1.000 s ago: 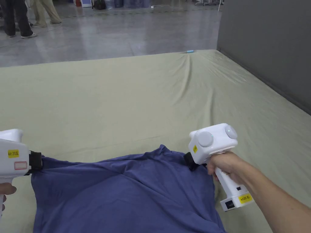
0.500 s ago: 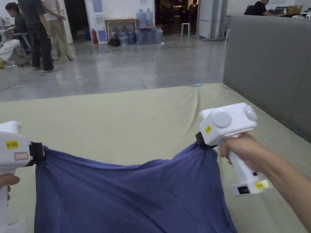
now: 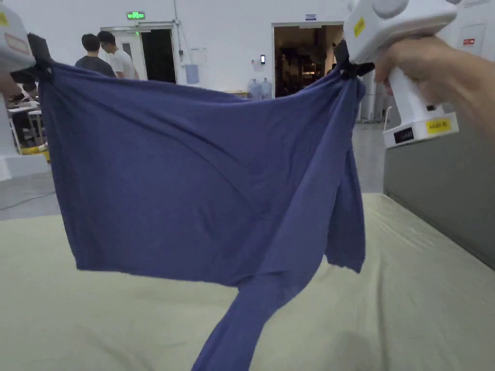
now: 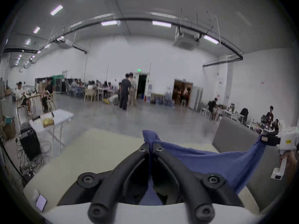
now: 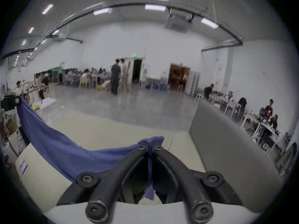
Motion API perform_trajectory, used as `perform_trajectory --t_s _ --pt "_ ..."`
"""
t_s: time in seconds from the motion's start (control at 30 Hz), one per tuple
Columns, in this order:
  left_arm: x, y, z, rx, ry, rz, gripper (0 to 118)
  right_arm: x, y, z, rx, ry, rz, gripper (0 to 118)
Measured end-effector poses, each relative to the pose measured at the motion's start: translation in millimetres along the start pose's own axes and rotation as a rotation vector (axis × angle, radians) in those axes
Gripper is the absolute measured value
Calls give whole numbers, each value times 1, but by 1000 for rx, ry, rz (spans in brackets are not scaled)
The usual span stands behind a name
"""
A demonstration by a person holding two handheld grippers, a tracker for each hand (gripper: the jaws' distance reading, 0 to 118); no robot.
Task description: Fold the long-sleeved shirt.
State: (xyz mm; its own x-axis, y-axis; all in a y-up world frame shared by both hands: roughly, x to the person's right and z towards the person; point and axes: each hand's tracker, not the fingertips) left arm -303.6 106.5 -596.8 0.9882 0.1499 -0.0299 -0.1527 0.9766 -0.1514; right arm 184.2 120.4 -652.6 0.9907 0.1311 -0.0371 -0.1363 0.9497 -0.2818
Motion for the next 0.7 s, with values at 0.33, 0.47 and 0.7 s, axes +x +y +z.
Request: perform_trajectory --t_s 0.33,0.47,0.7 --pt "11 87 -6 96 28 43 0 18 108 37 187 -82 -49 0" --pt "39 73 12 82 24 -10 0 24 106 36 170 -99 -31 0" --pt "34 9 -19 -14 21 7 0 22 37 -2 83 -66 -32 0"
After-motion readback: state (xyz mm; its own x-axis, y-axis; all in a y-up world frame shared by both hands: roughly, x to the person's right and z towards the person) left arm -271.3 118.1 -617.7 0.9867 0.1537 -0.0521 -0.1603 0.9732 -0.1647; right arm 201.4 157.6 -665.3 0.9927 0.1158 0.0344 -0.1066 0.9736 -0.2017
